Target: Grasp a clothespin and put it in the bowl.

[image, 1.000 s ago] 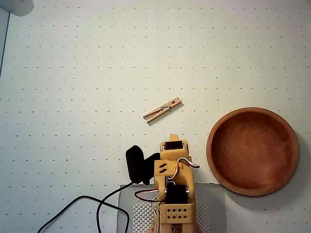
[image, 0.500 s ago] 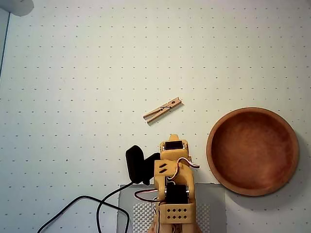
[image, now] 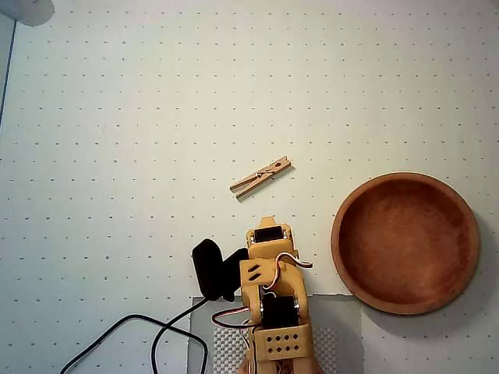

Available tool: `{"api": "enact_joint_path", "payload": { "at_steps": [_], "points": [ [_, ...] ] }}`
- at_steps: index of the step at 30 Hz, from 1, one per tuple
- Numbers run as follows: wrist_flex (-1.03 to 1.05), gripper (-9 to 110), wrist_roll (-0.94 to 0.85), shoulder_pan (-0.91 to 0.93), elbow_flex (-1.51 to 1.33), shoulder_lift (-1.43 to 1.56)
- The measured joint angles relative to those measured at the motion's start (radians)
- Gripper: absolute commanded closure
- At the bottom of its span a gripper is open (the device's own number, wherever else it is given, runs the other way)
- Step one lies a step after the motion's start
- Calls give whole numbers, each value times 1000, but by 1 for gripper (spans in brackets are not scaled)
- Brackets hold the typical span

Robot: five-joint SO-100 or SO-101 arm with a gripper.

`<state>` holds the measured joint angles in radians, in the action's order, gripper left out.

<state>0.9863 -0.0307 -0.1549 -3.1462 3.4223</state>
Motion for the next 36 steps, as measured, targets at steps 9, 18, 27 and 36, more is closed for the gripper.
{"api": "enact_joint_path", "payload": {
  "at_steps": [9,18,27,36],
  "points": [
    [0,105,0,-44,0,0],
    [0,105,0,-86,0,0],
    [0,105,-26,-57,69,0],
    [135,105,-199,-55,324,2]
  ]
}}
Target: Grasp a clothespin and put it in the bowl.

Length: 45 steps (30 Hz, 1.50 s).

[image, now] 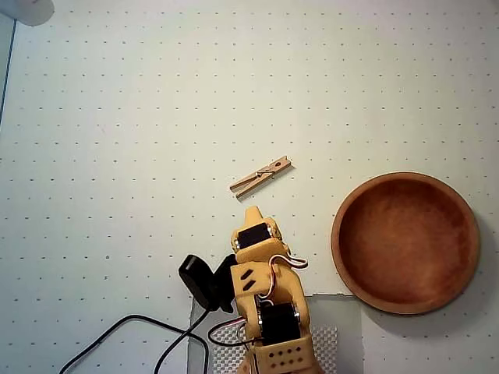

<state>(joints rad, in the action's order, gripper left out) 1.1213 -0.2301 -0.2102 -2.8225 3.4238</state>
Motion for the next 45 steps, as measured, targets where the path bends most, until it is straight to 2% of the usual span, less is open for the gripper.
{"api": "enact_joint_path", "payload": {
  "at_steps": [4,9,20,24,30,39,45],
  "points": [
    [40,105,-20,41,135,-67],
    [40,105,-115,109,341,-367],
    [54,105,-584,155,735,-1062],
    [140,105,-750,167,836,-1324],
    [239,105,-948,216,976,-1528],
    [252,105,-982,218,1152,-1586],
    [310,105,-982,170,1279,-1730]
  ]
}}
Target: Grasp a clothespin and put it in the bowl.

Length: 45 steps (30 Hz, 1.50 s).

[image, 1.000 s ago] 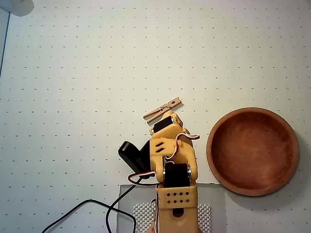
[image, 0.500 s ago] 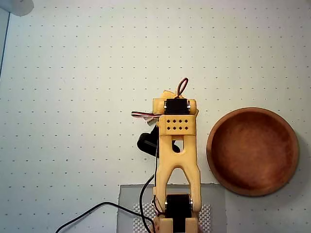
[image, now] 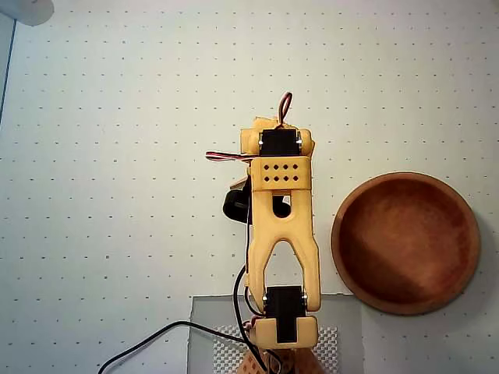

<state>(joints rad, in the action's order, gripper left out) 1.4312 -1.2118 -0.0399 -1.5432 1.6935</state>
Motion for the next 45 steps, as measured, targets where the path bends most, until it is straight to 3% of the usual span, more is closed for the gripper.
{"api": "enact_joint_path", "payload": {
  "at_steps": [9,14,29,41,45],
  "points": [
    [288,105,80,-31,371,-310],
    [328,105,198,-63,517,-454],
    [328,105,844,-103,629,-580],
    [330,104,907,-100,629,-580],
    [330,98,907,-98,630,-638]
  ]
}}
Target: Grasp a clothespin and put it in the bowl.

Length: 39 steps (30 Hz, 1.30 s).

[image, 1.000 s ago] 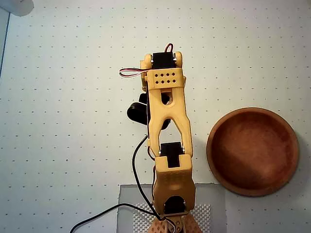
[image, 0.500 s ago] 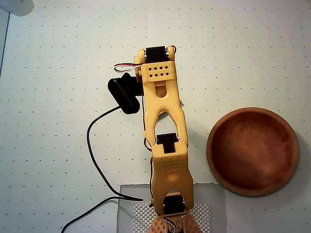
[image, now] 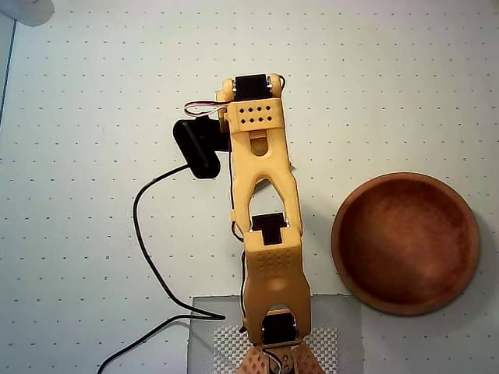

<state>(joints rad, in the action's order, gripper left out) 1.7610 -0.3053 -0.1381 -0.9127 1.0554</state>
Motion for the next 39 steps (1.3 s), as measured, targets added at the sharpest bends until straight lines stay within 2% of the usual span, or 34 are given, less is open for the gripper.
{"api": "enact_joint_path", "payload": {
  "at_steps": [5,10,19,39],
  "points": [
    [0,87,0,-2,0,-31],
    [0,82,-57,-3,0,-41],
    [0,82,-164,-3,6,-132],
    [0,82,-161,17,44,-219]
  ]
}}
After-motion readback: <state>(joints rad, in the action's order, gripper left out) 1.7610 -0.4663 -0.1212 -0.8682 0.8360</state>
